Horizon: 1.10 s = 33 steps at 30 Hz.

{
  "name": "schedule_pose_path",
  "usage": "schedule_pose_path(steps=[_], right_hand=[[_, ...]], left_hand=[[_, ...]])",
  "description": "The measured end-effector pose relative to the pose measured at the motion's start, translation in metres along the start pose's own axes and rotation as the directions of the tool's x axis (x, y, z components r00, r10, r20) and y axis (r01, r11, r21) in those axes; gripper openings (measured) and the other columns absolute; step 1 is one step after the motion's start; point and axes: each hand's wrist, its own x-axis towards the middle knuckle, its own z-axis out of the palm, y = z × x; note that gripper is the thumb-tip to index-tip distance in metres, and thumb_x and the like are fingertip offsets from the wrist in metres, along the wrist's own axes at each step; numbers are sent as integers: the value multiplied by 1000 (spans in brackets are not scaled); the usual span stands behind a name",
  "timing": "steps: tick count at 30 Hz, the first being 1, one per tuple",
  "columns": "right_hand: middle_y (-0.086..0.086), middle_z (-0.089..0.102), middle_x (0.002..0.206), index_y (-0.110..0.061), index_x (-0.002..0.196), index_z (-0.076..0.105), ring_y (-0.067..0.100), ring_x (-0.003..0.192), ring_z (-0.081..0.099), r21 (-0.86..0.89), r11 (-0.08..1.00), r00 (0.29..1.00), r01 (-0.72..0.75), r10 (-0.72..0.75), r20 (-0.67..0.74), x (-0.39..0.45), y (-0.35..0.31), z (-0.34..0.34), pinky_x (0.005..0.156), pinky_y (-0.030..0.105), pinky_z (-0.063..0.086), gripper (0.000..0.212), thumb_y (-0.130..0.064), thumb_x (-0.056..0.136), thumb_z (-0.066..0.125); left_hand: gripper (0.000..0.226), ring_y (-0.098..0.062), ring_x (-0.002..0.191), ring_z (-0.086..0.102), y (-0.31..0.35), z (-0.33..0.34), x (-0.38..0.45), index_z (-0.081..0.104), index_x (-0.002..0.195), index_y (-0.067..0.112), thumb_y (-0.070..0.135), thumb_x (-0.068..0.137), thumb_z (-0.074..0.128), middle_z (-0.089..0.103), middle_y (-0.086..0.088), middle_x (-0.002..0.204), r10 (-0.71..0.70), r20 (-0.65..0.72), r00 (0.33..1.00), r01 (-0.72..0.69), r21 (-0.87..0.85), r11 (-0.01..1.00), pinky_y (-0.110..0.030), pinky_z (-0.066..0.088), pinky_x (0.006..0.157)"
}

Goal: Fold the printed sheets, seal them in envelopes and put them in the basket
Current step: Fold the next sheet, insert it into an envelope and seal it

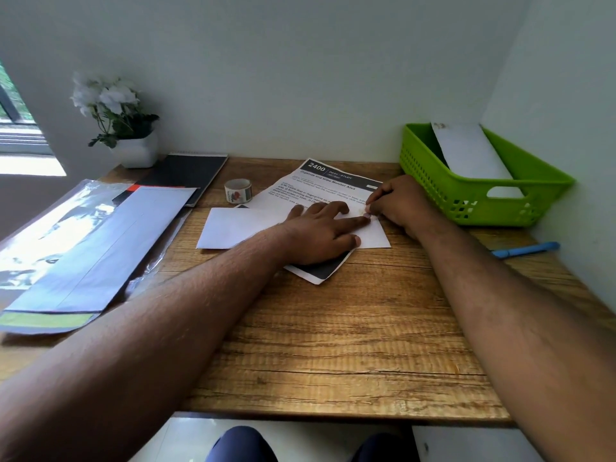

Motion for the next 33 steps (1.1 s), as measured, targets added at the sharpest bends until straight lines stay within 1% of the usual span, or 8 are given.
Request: schedule_pose_path(steps=[3, 9, 15, 17, 20, 23, 26, 33], right_hand=[[7, 70, 77, -11, 70, 71, 20, 74, 65, -67, 997, 997, 23, -28, -71, 1, 4, 5, 69, 33, 53, 12, -17, 68, 81], [0, 60, 73, -10, 83, 67, 12, 68, 52, 121, 992, 999, 27, -29, 14, 0, 8, 2, 59, 25, 41, 27, -26, 68, 83], [0, 61, 87, -21, 82, 62, 20, 82, 57, -233, 972, 989, 43, -74, -126, 7, 12, 13, 72, 34, 48, 36, -46, 64, 81], [0, 58, 88, -19, 89, 61, 17, 82, 55, -160, 986, 991, 49, -69, -119, 6, 12, 11, 71, 31, 47, 36, -40, 68, 81], [-2, 52, 88, -16, 108, 60, 12, 78, 51, 76, 996, 999, 39, -42, 34, 0, 11, -4, 63, 24, 41, 45, -23, 69, 82], [1, 53, 111, -23, 128, 53, 14, 99, 52, -49, 997, 981, 55, -45, 188, -4, 12, -21, 75, 25, 43, 63, -24, 71, 81], [-1, 49, 122, -25, 139, 44, 12, 108, 49, -26, 998, 955, 49, -39, 295, -8, 12, -31, 87, 24, 40, 77, -19, 71, 81], [-4, 57, 103, -14, 128, 55, 6, 84, 49, -20, 992, 988, 123, -120, 99, -12, 6, -15, 66, 10, 37, 49, -17, 82, 71]], left_hand=[[53, -26, 146, 10, 0, -1, 0, 9, 149, 50, 58, 98, 21, 12, 4, 158, -3, 10, 1000, 3, -4, 1000, -59, 8, 115], [53, -25, 147, 9, -1, 1, 0, 8, 149, 50, 58, 98, 21, 11, 4, 159, -1, -1, 1000, 1, -2, 1000, -58, 6, 115], [52, -26, 147, 9, -1, 0, 0, 10, 148, 50, 58, 98, 22, 11, 2, 159, -7, 4, 1000, 7, -8, 1000, -58, 7, 115], [53, -26, 147, 9, -1, 0, 0, 10, 149, 50, 58, 98, 22, 11, 3, 159, -4, 3, 1000, 4, -16, 1000, -57, 7, 116], [55, -25, 147, 9, 0, 0, -1, 9, 150, 47, 59, 98, 22, 12, 5, 159, -4, -2, 1000, 4, -16, 1000, -57, 6, 116], [56, -25, 147, 10, 0, 0, -1, 6, 150, 47, 59, 98, 22, 11, 5, 159, -7, 0, 1000, 7, -26, 1000, -56, 6, 116], [59, -24, 147, 9, 0, -2, -1, 5, 151, 43, 59, 97, 24, 11, 5, 159, -12, 8, 1000, 12, -42, 999, -55, 6, 117], [62, -24, 147, 9, 0, -5, -1, 8, 153, 39, 60, 97, 26, 11, 5, 159, -21, 35, 999, 23, -58, 998, -55, 5, 117]])
